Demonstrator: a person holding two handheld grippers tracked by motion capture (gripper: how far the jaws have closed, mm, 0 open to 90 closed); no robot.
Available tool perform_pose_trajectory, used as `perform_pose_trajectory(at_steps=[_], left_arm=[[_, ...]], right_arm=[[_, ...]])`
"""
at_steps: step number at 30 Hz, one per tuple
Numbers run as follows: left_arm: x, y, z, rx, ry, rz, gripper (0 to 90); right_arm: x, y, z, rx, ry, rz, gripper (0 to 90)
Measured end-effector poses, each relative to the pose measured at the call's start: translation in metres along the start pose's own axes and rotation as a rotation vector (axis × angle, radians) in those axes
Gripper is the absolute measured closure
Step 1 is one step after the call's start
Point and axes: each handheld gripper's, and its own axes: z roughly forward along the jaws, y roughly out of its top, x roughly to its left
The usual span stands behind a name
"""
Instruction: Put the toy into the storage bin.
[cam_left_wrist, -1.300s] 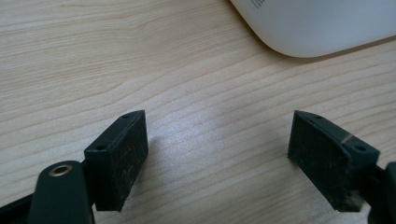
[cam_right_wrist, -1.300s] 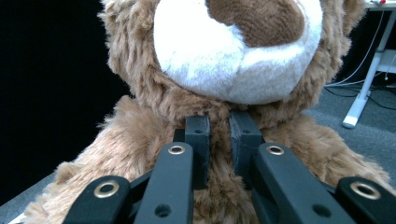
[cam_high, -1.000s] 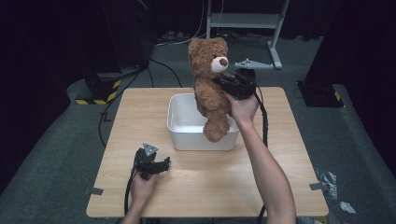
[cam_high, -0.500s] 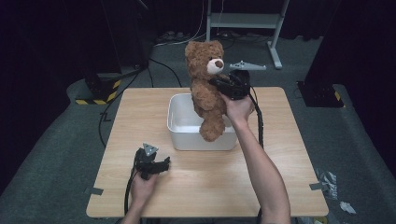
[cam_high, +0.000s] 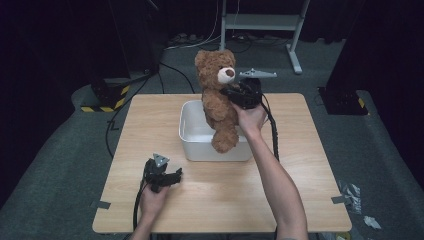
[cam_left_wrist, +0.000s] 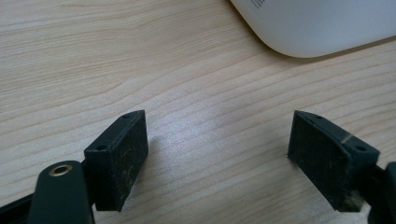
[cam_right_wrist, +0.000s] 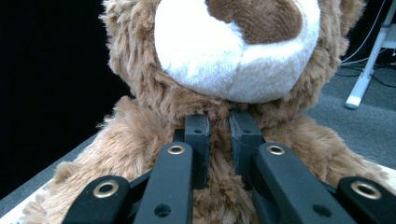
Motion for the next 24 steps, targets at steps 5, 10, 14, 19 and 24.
perform_pose_trajectory(at_steps=[5,10,14,19,24], left_arm=[[0.000,0.000,0.000,0.000,0.000,0.001,20.0],[0.000,0.000,0.000,0.000,0.000,0.000,20.0],[0.000,0.000,0.000,0.000,0.000,0.000,20.0],[0.000,0.000,0.000,0.001,0.000,0.001,20.0],[0.000,0.000,0.000,-0.001,0.000,0.000,20.0]], right_arm=[[0.001,-0.002,0.004,0.012,-0.008,0.000,80.4],[0.002,-0.004,0.008,0.024,-0.015,-0.011,80.4],[0.002,-0.006,0.012,0.043,-0.019,-0.014,80.3],[0.002,-0.007,0.015,0.051,-0.018,-0.013,80.2],[0.002,-0.009,0.018,0.055,-0.020,-0.007,80.2]])
